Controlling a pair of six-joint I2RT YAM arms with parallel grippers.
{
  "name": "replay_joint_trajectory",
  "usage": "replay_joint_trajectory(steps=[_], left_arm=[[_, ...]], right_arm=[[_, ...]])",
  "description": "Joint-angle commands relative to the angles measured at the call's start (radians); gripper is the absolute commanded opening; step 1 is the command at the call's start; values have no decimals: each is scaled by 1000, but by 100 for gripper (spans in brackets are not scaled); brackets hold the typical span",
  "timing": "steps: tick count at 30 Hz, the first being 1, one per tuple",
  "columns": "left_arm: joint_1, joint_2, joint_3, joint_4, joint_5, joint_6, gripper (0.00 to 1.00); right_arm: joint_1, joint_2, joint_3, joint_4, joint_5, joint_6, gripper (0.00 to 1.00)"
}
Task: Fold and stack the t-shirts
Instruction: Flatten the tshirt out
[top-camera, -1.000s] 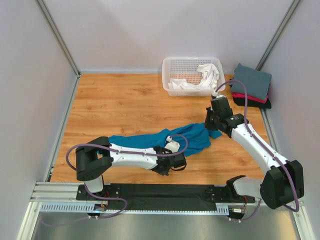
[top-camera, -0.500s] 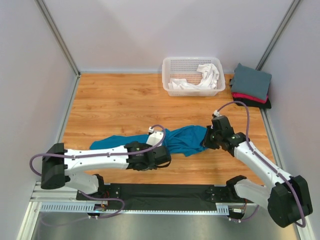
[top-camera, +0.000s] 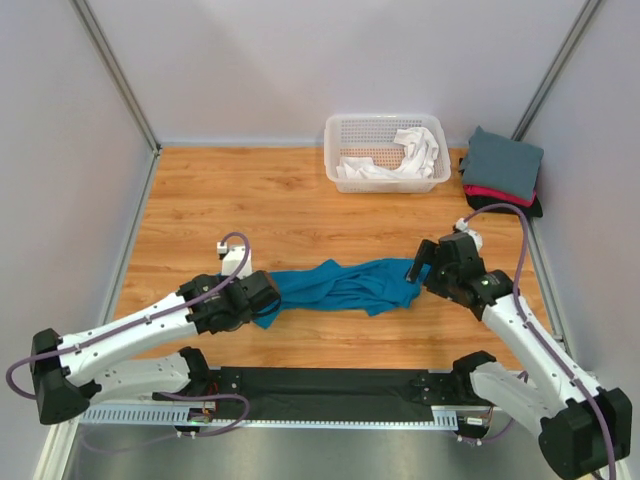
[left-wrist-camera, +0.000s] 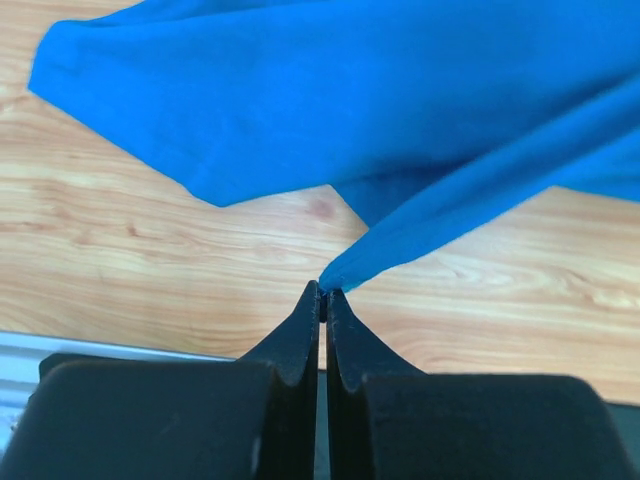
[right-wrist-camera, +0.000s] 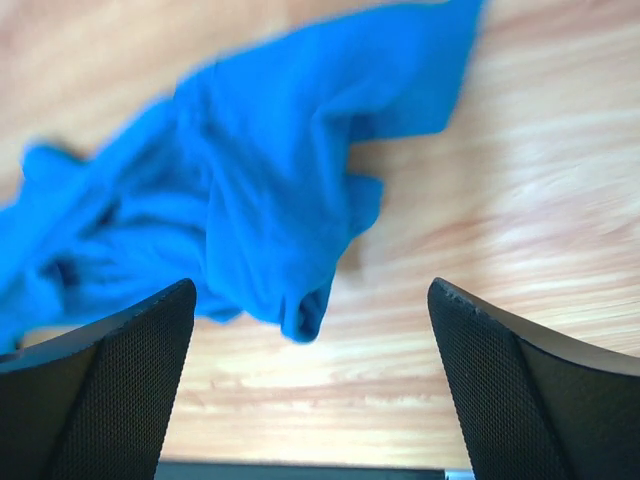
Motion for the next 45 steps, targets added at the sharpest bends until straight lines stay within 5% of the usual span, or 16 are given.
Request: replay_joint_trajectory(steps=[1, 10, 19, 25, 40, 43, 45], left_arm=[[69, -26, -22, -39, -41, 7, 0], [250, -95, -36, 27, -38, 108, 0], [282, 0, 9, 53, -32, 151, 0], [322, -4, 14, 76, -15, 151, 0], [358, -101, -14, 68, -15, 142, 0], [358, -101, -16, 61, -21, 136, 0], [358, -100, -6, 54, -38, 134, 0]], right_arm=[[-84, -49, 53, -17, 152, 22, 100], [-257, 105, -27, 214, 60, -2, 97], [-253, 222, -23, 388, -122, 53, 68], [-213, 129, -135, 397, -39, 41, 68], [-213, 441, -102, 665, -64, 38, 64], [-213, 526, -76, 705, -83, 44, 46], [-213, 580, -59, 736, -121, 42, 16]])
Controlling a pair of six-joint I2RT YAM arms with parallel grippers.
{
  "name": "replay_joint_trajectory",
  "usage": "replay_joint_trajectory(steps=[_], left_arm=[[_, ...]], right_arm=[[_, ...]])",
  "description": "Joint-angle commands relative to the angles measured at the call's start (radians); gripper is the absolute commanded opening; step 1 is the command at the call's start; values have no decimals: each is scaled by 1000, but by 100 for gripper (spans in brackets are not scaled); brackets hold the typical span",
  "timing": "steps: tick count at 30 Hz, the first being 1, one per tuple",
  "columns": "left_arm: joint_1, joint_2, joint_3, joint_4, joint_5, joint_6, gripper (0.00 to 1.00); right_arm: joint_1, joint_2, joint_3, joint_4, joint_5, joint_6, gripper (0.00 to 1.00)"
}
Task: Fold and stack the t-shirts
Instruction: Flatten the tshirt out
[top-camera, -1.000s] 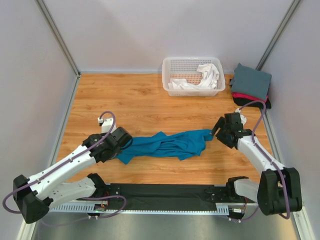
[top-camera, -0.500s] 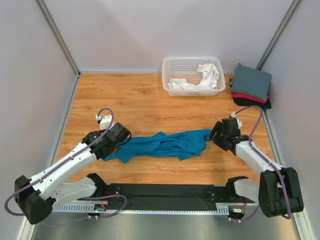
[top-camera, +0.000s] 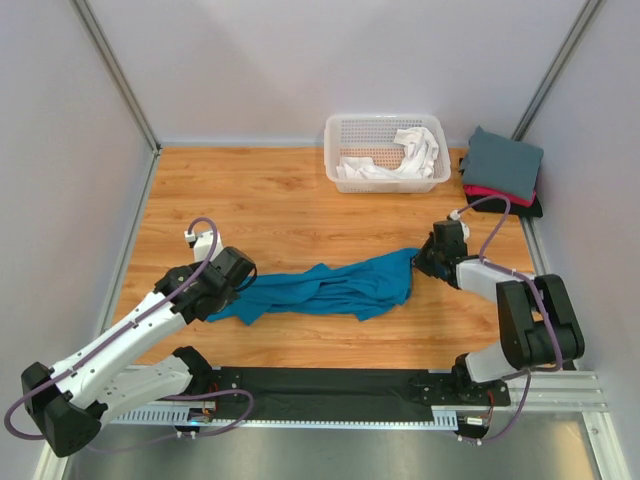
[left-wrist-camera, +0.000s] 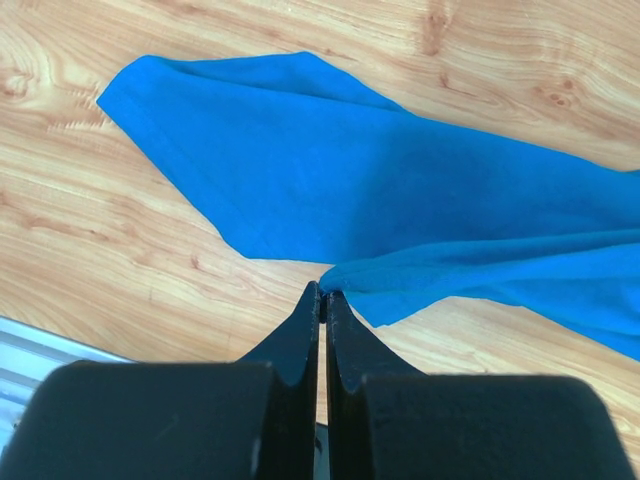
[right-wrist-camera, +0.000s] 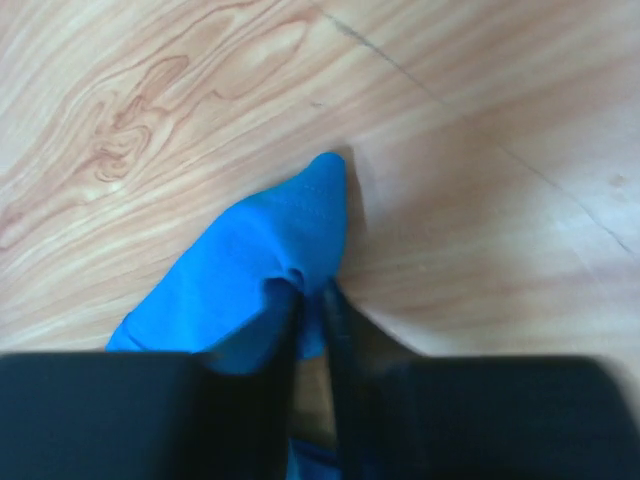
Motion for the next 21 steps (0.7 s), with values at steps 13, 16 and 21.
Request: replay_joint_trajectory(steps=[13, 16, 21], left_arm=[[267, -31, 334, 203, -88, 363, 0], [290, -25, 476, 301, -85, 547, 0], [290, 11, 698, 342, -129, 707, 0]], right_arm=[[0, -312, 476, -392, 158, -301, 0], [0, -340, 668, -475, 139, -345, 0], [0, -334, 893, -491, 46, -401, 1]])
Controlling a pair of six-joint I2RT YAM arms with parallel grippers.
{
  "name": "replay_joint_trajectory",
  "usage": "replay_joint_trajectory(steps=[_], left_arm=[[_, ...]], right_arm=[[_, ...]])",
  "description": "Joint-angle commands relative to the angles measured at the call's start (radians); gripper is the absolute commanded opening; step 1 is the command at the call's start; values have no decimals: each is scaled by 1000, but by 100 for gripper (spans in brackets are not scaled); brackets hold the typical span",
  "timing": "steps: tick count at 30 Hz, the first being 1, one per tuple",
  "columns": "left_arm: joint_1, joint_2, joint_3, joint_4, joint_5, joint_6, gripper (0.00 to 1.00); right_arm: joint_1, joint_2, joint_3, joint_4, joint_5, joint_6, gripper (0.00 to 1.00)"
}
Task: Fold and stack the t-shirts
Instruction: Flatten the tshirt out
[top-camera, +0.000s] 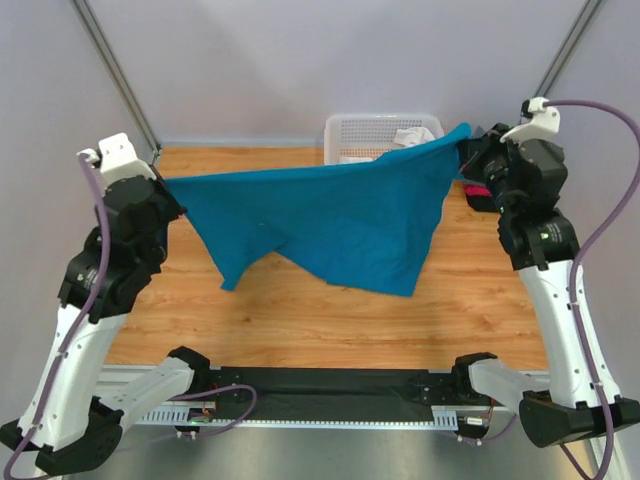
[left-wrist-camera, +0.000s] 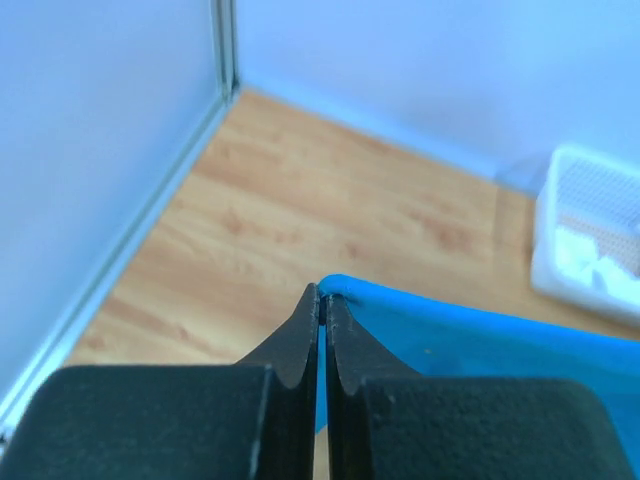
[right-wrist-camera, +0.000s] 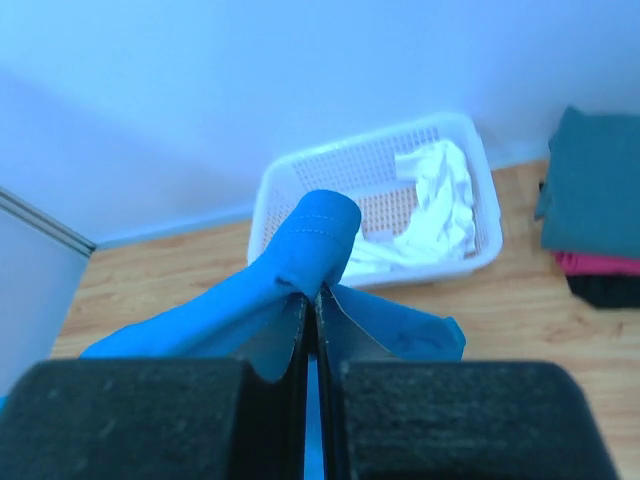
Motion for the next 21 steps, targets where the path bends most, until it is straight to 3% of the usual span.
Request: replay_joint_trajectory(steps=[1, 6, 11, 21], left_arm=[[9, 16, 116, 81, -65, 209, 0], [10, 16, 223, 99, -108, 322, 0], [10, 44, 329, 107, -120, 410, 0], [9, 88, 352, 87, -123, 460, 0]], right_arm=[[-1, 22, 128, -87, -55, -98, 0], [-1, 32, 270, -41, -142, -193, 0], [-1, 116, 509, -171, -122, -215, 0], [-1, 122, 514, -218, -90, -247, 0]])
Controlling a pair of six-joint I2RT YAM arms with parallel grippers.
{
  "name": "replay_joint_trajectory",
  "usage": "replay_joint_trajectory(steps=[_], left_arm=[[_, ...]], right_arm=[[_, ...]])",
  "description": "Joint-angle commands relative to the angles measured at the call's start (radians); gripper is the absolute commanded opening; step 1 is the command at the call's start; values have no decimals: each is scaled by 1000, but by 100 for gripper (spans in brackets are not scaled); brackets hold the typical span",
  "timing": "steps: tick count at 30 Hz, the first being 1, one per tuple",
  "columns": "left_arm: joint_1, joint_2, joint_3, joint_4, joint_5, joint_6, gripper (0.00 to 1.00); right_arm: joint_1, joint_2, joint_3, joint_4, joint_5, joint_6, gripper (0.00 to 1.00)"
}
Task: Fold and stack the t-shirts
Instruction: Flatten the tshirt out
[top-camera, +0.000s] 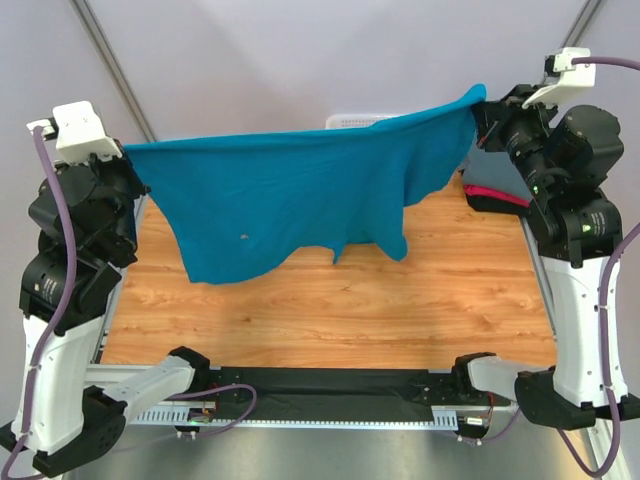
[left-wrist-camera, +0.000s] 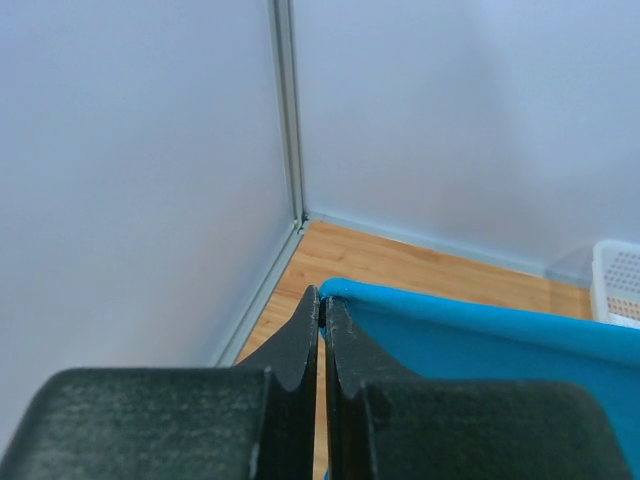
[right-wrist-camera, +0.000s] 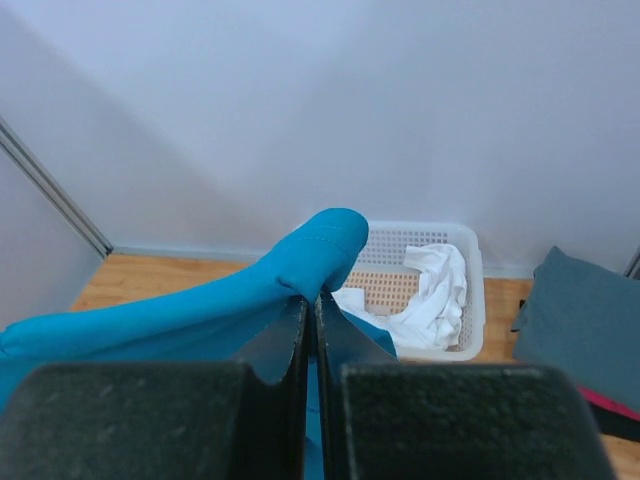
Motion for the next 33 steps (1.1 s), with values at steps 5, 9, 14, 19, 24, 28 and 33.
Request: replay_joint_trajectory(steps=[5, 9, 14, 19, 24, 28, 33], left_arm=[[11, 90, 16, 15, -54, 42, 0], [53, 227, 101, 22, 27, 38, 0], [137, 423, 344, -8, 176, 41, 0], [152, 540, 487, 44, 181, 148, 0], [172, 508, 515, 42, 221, 147, 0], [172, 421, 428, 41, 267, 139, 0], [174, 235, 198, 13, 305, 119, 0]], right_arm=[[-3, 53, 15, -25, 128, -39, 0], [-3, 128, 37, 36, 153, -92, 0], [-3, 336, 303, -36, 177, -126, 0], [-3, 437, 505, -53, 196, -168, 0], [-3, 402, 540, -33, 182, -186, 0], [-3, 268, 421, -17, 154, -146, 0], [-3, 79, 125, 3, 194, -131, 0]])
